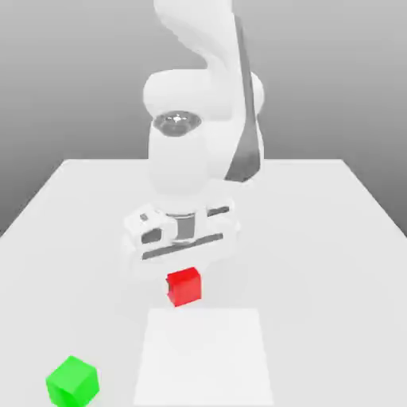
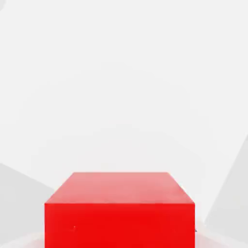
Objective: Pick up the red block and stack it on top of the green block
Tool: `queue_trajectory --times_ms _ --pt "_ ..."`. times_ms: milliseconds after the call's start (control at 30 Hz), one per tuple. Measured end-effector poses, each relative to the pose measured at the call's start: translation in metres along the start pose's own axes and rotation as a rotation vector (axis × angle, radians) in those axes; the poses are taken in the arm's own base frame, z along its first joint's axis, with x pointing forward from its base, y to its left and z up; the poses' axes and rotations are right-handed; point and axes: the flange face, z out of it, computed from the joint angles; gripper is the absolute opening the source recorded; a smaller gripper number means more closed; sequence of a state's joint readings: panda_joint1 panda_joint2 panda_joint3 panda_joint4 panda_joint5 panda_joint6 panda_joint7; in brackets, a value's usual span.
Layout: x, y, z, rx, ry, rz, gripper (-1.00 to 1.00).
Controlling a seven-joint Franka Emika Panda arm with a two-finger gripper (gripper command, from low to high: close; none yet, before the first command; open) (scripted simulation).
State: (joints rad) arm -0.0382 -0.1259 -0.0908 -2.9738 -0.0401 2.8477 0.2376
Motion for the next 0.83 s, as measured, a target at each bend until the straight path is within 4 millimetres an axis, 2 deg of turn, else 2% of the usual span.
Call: queue_trajectory --times_ms 133,300,567,633,700,733,833 --pt "0.04 0.004 -0.013 0.021 -0.004 0.144 -1.0" --pt "0.101 0.026 -0.025 0.035 -0.008 0.378 -1.0" --pt "0.189 0.086 -0.038 0.008 -0.003 0.748 -1.0" --pt "0.196 0.093 -0.019 0.003 -0.001 0.781 -1.0" --pt "0.198 0.094 0.008 0.002 0.0 0.788 -1.0" --pt "0.198 0.095 0.018 0.001 0.0 0.79 1.0" --pt "0.198 0.095 0.018 0.001 0.0 0.79 1.0"
